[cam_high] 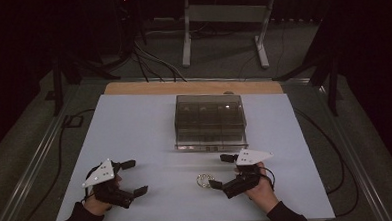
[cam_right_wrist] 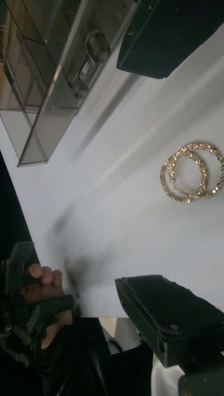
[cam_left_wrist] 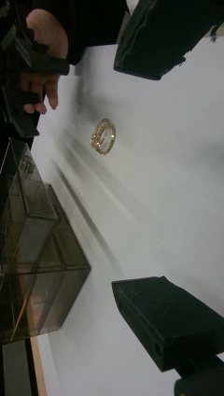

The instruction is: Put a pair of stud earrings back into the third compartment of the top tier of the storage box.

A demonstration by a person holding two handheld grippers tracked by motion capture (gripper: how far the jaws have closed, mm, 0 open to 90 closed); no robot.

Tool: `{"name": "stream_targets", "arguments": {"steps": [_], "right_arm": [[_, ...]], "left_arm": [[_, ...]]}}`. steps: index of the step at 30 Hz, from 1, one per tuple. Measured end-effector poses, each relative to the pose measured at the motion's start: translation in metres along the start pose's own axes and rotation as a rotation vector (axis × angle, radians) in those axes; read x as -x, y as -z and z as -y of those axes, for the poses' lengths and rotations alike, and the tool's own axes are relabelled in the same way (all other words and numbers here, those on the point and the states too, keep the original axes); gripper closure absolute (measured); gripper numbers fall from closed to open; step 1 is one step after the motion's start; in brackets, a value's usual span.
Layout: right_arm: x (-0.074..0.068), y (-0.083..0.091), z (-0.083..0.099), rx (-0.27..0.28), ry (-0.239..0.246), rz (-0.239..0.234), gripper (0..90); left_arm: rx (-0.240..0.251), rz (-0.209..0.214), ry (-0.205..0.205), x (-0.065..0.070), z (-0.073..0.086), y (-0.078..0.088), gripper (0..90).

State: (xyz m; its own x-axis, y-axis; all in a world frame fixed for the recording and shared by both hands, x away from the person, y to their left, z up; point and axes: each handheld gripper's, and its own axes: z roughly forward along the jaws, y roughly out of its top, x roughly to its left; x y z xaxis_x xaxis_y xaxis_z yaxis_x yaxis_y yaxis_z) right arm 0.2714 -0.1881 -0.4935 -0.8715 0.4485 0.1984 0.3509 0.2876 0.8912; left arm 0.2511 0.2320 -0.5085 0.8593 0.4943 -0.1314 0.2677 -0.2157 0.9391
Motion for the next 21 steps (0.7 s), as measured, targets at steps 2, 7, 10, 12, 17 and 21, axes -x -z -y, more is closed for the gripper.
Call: {"name": "stream_targets", "arguments": {"steps": [2,7,10,12,17,21], "right_arm": [[0.002,-0.003,0.001,-0.01,-0.013,-0.015,3.3],[0.004,-0.008,0.003,-0.029,0.011,0.0,5.4],[0.005,-0.01,0.003,-0.033,0.007,0.001,6.1],[0.006,-0.011,0.004,-0.047,0.011,0.015,8.4],[0.008,-0.018,0.006,-0.117,0.002,0.036,16.4],[0.012,-0.024,0.008,-0.158,-0.056,0.059,26.8]], "left_arm": [[-0.002,0.0,0.001,0.0,0.0,0.0,0.5],[0.0,0.001,0.001,0.0,0.0,0.0,0.5],[-0.004,0.0,-0.003,0.0,0.0,0.0,0.4],[0.0,0.002,0.001,0.0,0.0,0.0,0.5],[0.0,0.004,0.003,0.0,0.0,0.0,0.4],[-0.004,0.004,0.001,0.0,0.0,0.0,0.5]]}}
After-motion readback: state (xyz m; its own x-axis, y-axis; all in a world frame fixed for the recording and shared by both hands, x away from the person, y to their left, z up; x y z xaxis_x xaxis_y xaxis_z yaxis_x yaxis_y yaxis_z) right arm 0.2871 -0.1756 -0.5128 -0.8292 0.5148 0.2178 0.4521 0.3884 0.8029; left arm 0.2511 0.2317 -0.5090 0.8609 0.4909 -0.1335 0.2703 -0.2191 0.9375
